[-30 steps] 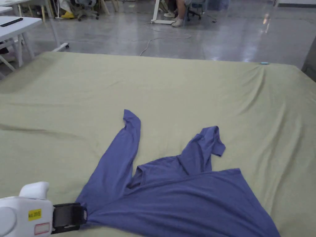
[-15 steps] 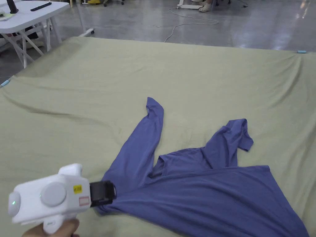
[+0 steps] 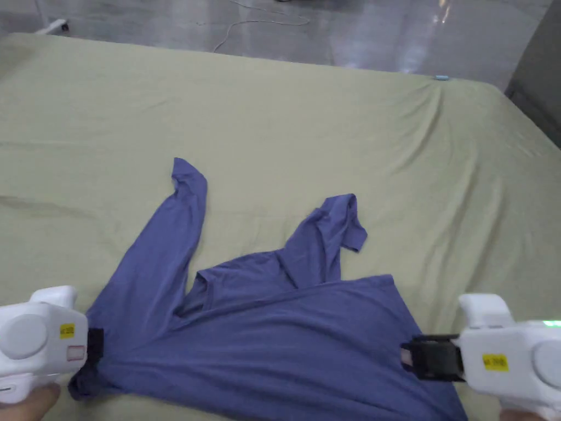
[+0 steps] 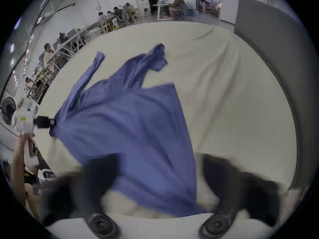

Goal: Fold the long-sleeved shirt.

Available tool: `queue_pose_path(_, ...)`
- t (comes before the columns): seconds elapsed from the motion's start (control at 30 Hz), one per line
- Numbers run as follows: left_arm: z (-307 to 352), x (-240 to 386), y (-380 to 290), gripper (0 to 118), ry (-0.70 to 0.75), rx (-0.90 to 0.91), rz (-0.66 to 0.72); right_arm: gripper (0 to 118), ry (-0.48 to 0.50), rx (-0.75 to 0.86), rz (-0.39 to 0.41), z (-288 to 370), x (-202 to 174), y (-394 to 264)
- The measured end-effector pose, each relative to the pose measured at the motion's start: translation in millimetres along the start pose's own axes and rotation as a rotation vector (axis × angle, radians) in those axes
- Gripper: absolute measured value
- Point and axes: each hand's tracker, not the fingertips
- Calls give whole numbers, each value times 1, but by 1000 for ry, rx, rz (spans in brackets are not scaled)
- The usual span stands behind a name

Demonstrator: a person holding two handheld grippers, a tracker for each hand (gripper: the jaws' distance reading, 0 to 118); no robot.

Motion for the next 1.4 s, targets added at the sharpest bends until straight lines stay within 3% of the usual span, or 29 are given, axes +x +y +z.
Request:
queue_pose_path(0.17, 15, -9, 4, 0, -60, 20, 77, 116, -84, -73, 49, -86, -16, 107)
queue_pose_path(0.27, 25, -1, 0, 0, -54, 35, 62, 115, -99, -178, 20, -120, 7, 132)
queue_pose_path(0.3, 26, 0, 0, 0, -56, 35, 61, 109, -144, -192, 15, -133, 6, 137)
queue_pose_path(0.33, 26, 1, 0, 0, -59, 33, 63, 97, -180, -200, 45, -142, 5, 137)
queue_pose_path(0.37, 26, 0, 1, 0, -61, 33, 63, 70, -202, -220, 85, -148, 2, 136)
queue_pose_path(0.4, 26, 1, 1, 0, -68, 29, 68, 52, -246, -244, 112, -154, -1, 134)
queue_pose_path(0.43, 25, 2, 1, 0, -69, 27, 70, 50, -179, -221, 85, -151, -4, 132)
queue_pose_path(0.47, 25, 4, 2, 0, -71, 23, 73, 45, -211, -205, 93, -145, -8, 129)
queue_pose_path(0.5, 23, 1, 3, 0, -74, 21, 75, 33, -195, -199, 107, -141, -11, 127)
queue_pose_path(0.53, 23, 1, 4, 0, -81, 21, 77, 9, -168, -194, 118, -137, -14, 125)
queue_pose_path(0.57, 24, 3, 5, 0, -83, 21, 77, 0, -174, -195, 120, -135, -16, 123)
queue_pose_path(0.6, 25, 5, 6, 0, -85, 23, 77, 0, -197, -180, 144, -131, -14, 121)
queue_pose_path(0.67, 30, 6, 6, 0, -97, 35, 82, 0, -146, -150, 152, -116, -11, 115)
queue_pose_path(0.73, 41, 8, 7, 0, -113, 66, 99, 0, -118, -67, 92, -85, -5, 106)
queue_pose_path(0.93, 83, 11, 14, 0, -209, 176, 155, 0, 0, 202, 40, 62, 13, 47)
queue_pose_path(1.13, 142, 39, 43, 0, -336, 319, 159, 0, 10, 392, -73, 192, 39, 6)
queue_pose_path(1.4, 239, 110, 158, 0, -479, 509, 68, 0, -46, 520, -73, 295, 59, 78)
